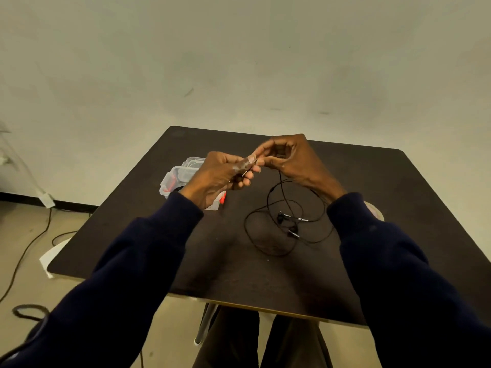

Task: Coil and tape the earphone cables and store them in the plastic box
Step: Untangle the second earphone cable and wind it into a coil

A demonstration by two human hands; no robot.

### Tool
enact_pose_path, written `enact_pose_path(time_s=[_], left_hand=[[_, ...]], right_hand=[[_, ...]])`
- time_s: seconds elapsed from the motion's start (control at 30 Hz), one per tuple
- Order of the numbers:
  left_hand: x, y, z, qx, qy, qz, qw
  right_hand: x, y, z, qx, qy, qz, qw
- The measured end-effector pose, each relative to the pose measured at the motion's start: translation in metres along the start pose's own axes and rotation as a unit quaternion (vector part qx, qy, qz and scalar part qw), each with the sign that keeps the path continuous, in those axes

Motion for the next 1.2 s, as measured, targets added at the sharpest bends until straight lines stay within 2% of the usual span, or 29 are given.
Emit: enact_pose_path(time_s=[0.13,0.2,0.23,0.3,0.37,0.47,0.57,0.63,0.7,0.8,0.83,0.93,1.03,1.1,1.13,1.2], left_hand=[[-0.014,-0.009,-0.005,-0.12,0.026,0.047,0.991],[-0.025,-0.015,-0.006,-0.155,0.051,0.074,0.984],[-0.029,-0.017,-0.001,-0.14,0.052,0.084,0.985],[-0.033,-0.013,0.02,-0.022,0.021,0.094,0.995],[-0.035,-0.008,0.047,0.141,-0.022,0.104,0.984],[-0.037,-0.007,0.078,0.256,-0.083,0.117,0.956],[-0.039,-0.027,0.084,0.351,-0.097,0.039,0.93],[-0.04,-0.047,0.08,0.453,-0.092,-0.042,0.886],[-0.044,-0.065,0.08,0.514,-0.11,-0.101,0.844],[-0.047,-0.081,0.089,0.547,-0.147,-0.141,0.812],[-0.047,-0.082,0.091,0.541,-0.146,-0.142,0.816],[-0.042,-0.07,0.088,0.467,-0.092,-0.107,0.873],[-0.042,-0.042,0.074,0.391,-0.015,-0.037,0.92],[-0.035,-0.029,0.075,0.299,-0.016,0.018,0.954],[-0.031,-0.027,0.077,0.268,-0.02,0.023,0.963],[-0.02,-0.031,0.076,0.243,0.005,-0.034,0.97]], right_hand=[[-0.015,-0.003,-0.023,-0.047,0.058,0.06,0.995],[-0.026,-0.015,-0.035,-0.045,0.095,0.028,0.994],[-0.03,-0.024,-0.039,-0.042,0.11,-0.006,0.993],[-0.033,-0.041,-0.038,-0.036,0.122,-0.082,0.988],[-0.027,-0.049,-0.025,-0.066,0.098,-0.119,0.986],[-0.012,-0.044,0.002,-0.169,0.033,-0.071,0.982],[-0.01,-0.034,0.001,-0.209,0.037,-0.006,0.977],[-0.015,-0.035,-0.011,-0.226,0.065,0.024,0.972],[-0.022,-0.039,-0.021,-0.245,0.081,0.034,0.965],[-0.028,-0.033,-0.016,-0.222,0.053,0.022,0.973],[-0.029,-0.025,-0.01,-0.208,0.035,0.029,0.977],[-0.029,-0.002,0.0,-0.203,-0.01,0.05,0.978],[-0.03,0.005,0.001,-0.2,-0.019,0.035,0.979],[-0.031,0.007,0.003,-0.19,-0.022,0.026,0.981],[-0.032,0.007,0.004,-0.184,-0.023,0.022,0.982],[-0.035,0.006,0.006,-0.173,-0.017,0.022,0.985]])
Point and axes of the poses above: each hand's wrist, its own x-axis towards the middle knuckle, its own y-axis out of the palm, z = x × y, the point moved 9 cm from there along x, towards the middle knuckle, and after that the axes turned 12 degrees about -y, right-handed, at the moved point
